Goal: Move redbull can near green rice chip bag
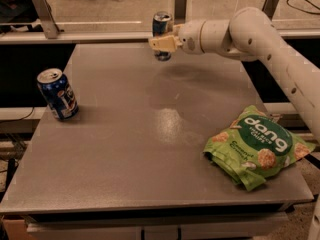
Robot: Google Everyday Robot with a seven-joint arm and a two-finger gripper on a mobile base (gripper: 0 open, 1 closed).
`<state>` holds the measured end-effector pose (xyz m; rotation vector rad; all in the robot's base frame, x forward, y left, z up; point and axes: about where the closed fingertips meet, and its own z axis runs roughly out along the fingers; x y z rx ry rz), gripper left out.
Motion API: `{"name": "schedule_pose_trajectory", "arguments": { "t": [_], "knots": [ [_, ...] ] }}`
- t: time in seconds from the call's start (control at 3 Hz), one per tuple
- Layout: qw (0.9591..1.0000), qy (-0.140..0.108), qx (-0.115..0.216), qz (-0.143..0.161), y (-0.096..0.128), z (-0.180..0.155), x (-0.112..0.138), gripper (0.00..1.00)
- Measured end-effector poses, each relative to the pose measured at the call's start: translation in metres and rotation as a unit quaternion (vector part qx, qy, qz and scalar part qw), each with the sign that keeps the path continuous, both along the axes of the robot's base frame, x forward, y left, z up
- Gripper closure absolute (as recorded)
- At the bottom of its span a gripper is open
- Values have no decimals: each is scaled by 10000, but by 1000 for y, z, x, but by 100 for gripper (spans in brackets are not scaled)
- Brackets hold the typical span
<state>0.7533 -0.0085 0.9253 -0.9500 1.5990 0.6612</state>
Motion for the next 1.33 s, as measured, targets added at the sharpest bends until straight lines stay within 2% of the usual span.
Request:
{"name": "schedule_pose_trajectory", "arguments": {
  "t": [0.33,0.67,1.33],
  "knots": [
    [9999,68,2,-74,-19,3,-37,100],
    [9994,122,-114,-289,-53,8,-76,100],
    [9968,116,-227,-763,-117,25,-138,100]
  ]
}}
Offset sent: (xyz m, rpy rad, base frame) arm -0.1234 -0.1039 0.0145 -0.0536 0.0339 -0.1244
